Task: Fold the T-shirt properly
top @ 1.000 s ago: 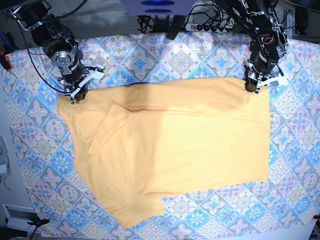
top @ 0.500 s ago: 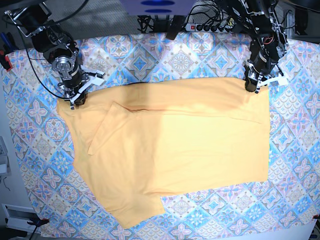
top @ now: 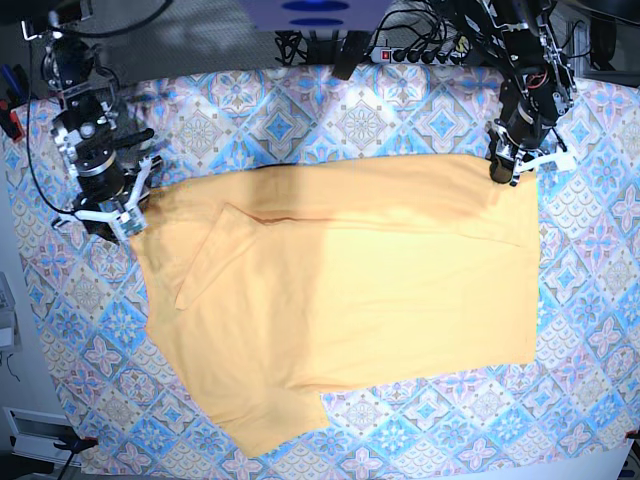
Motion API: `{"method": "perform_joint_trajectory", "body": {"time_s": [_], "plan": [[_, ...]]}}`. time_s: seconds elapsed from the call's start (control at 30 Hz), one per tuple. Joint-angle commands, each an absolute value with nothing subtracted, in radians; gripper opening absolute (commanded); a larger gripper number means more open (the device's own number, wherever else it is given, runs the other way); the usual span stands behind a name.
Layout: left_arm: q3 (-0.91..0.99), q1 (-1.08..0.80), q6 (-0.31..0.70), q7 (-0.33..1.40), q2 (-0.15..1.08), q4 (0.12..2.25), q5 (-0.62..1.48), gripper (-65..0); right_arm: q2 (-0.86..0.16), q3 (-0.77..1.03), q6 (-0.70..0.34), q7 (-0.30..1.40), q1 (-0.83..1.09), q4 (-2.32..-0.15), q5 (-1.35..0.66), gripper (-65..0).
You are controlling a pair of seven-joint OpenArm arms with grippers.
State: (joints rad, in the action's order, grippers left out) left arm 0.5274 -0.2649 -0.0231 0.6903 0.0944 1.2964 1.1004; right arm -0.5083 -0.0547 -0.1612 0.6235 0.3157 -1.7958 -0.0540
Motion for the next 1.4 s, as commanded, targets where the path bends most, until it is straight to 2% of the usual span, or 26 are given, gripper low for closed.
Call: {"method": "perform_joint_trajectory", "body": {"time_s": [0.0,0.2,0.43,0.83,1.37], "plan": [[0.524,-0.268,-0.053,0.704,0.094,1.296,1.069,-65.0,-0.506,-0.007,-0.163,0.624,0.277,-1.810,-0.140,-45.3],[0.524,-0.268,-0.053,0.704,0.093,1.296,1.069,-65.0,-0.438,0.208,-0.191,0.803,0.183,-1.710,-0.587,-45.3],[0.524,-0.268,-0.053,0.704,0.094,1.296,1.069,-65.0,-0.426,0.266,-0.206,0.857,0.177,-1.552,-0.820,-45.3],[0.524,-0.268,-0.053,0.704,0.094,1.296,1.069,-65.0,-0.423,0.266,-0.203,0.858,0.186,-1.369,-1.044,-45.0],[0.524,-0.266,-0.053,0.704,0.093,1.296,1.069,-65.0,-0.374,0.321,-0.205,0.851,0.177,-1.241,-1.056,-44.9]]}}
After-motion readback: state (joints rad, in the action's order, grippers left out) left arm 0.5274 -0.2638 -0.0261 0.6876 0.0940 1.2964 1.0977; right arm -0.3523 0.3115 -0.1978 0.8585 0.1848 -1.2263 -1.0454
